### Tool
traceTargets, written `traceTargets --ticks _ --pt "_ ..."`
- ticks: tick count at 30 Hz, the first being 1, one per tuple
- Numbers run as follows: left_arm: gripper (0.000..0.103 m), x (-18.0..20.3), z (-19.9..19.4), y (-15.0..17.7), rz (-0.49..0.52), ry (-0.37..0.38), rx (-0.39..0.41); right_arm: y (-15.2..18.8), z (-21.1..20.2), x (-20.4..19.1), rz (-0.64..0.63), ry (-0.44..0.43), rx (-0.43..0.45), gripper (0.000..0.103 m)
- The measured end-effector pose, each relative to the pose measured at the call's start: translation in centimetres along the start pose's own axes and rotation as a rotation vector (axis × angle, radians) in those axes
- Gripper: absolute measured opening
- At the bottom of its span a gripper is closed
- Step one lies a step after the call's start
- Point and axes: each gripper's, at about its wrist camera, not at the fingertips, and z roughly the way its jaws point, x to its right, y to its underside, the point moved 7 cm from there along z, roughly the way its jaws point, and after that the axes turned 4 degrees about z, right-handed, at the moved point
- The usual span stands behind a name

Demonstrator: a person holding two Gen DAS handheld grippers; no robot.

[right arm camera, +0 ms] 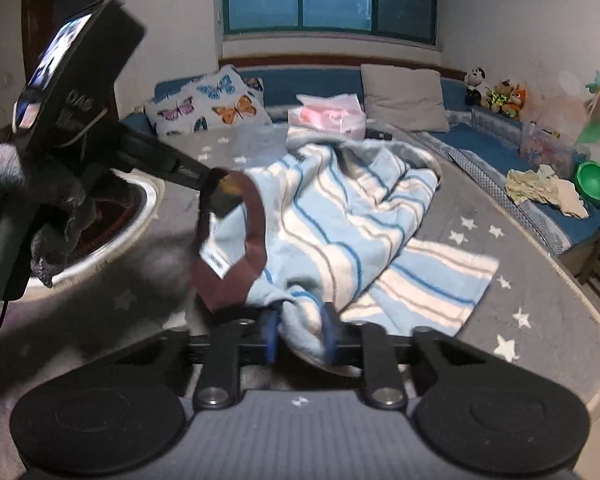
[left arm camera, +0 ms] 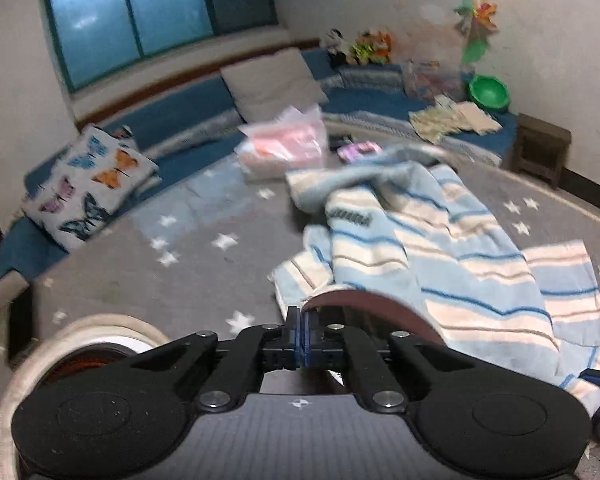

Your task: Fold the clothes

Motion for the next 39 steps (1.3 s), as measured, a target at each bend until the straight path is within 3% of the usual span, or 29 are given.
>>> traceTargets --ticks 5,8,12,15,18,20,21,25,28,31,34,39 --pt "0.000 -2.3 -5.5 -0.8 0.010 -0.085 0.095 -0.9 -2.3 0.2 -0.016 -0.035 0.044 0.009" --pt "0.000 -3.3 -7.5 -0.2 0.028 -0.090 0.098 -0.7 -3.4 0.2 -0.013 -0.087 0.026 0.008" --pt "0.004 -4.3 -5.5 0.7 0.004 -0.085 0.025 0.2 -4.0 0.3 -0.020 -0.104 -0.011 0.007" --pt "0.006 -4.6 -3.0 0.6 -0.031 -0.061 -0.023 0.1 -3.8 1.3 0.008 -0.079 -0.008 0.013" --pt "0.018 -4.8 -0.4 0.3 -0.068 -0.048 -0.058 0.0 -3.6 2.3 0.036 -0.055 -0.006 0.022" --pt "0.034 -4.9 1.6 -0.2 -0.085 -0.034 -0.072 -0.2 -2.8 3.5 0.048 -0.026 -0.013 0.029" --pt "0.035 -4.8 2.5 -0.4 -0.087 -0.025 -0.076 -0.3 -2.4 4.1 0.054 -0.012 -0.017 0.033" --pt "0.056 -4.1 5.9 -1.5 -0.066 0.001 -0.087 -0.5 0.1 7.3 0.118 0.055 -0.048 0.035" --pt "0.060 -3.5 8.2 -2.0 -0.053 0.049 -0.105 -0.5 1.8 9.7 0.188 0.083 -0.070 0.039" --pt "0.060 -3.0 9.8 -2.1 -0.049 0.085 -0.123 -0.4 3.7 12.1 0.240 0.122 -0.087 0.040" --pt "0.058 -2.6 10.9 -2.0 -0.040 0.125 -0.129 -0.3 4.9 13.6 0.266 0.149 -0.091 0.049" --pt "0.025 -1.4 11.0 -1.8 -0.013 0.197 -0.117 -0.7 5.8 15.1 0.304 0.159 -0.073 0.050"
